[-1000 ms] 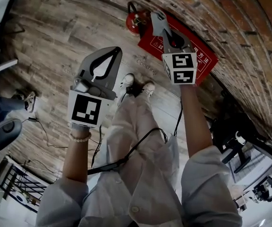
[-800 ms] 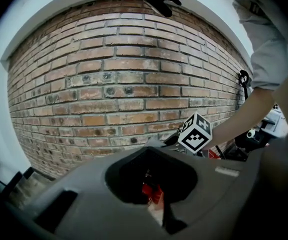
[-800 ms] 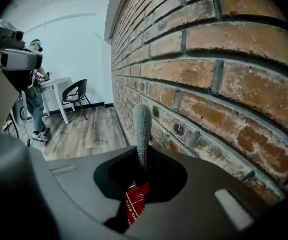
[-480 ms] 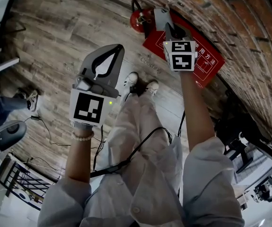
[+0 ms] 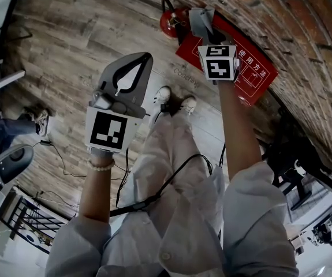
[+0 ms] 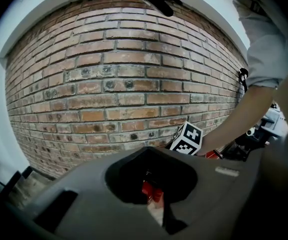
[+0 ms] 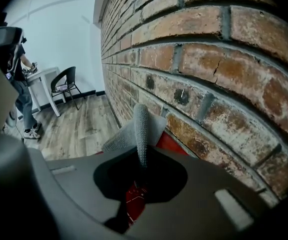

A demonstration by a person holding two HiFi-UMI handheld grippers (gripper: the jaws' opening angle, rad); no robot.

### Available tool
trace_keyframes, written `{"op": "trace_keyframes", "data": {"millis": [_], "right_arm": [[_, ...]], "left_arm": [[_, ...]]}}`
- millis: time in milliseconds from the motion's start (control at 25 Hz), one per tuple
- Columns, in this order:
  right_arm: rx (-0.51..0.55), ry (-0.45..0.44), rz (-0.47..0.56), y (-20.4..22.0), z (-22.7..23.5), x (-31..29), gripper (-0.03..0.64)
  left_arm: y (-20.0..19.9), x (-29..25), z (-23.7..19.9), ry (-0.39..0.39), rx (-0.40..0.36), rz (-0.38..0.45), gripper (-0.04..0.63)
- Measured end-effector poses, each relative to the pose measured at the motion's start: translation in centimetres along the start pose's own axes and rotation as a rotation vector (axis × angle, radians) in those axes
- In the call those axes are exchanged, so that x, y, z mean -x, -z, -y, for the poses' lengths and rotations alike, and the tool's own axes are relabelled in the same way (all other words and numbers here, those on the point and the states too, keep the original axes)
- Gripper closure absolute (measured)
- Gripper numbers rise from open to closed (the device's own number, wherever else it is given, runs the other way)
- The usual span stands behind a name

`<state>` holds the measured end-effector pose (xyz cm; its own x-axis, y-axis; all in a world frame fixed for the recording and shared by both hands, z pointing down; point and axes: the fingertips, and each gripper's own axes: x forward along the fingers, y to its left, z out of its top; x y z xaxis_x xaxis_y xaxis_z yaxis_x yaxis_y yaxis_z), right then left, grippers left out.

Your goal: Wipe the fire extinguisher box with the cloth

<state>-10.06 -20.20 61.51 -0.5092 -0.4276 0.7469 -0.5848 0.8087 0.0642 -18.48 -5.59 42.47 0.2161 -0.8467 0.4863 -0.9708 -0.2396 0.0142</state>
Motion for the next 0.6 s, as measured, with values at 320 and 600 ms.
{"op": "trace_keyframes", "data": {"millis": [320, 600], "right_arm": [[-0.036, 0.008, -0.002, 0.4, 0.2, 0.2, 0.598], [-0.041, 0.019, -0.008, 1.1, 0.9, 0.8, 0.597]], "left_arm": [[0.1, -0.6, 0.5, 0.016, -0.003, -0.008, 0.597], [-0.2, -1.0, 1.4, 0.033, -0.018, -0.004, 0.597]]}}
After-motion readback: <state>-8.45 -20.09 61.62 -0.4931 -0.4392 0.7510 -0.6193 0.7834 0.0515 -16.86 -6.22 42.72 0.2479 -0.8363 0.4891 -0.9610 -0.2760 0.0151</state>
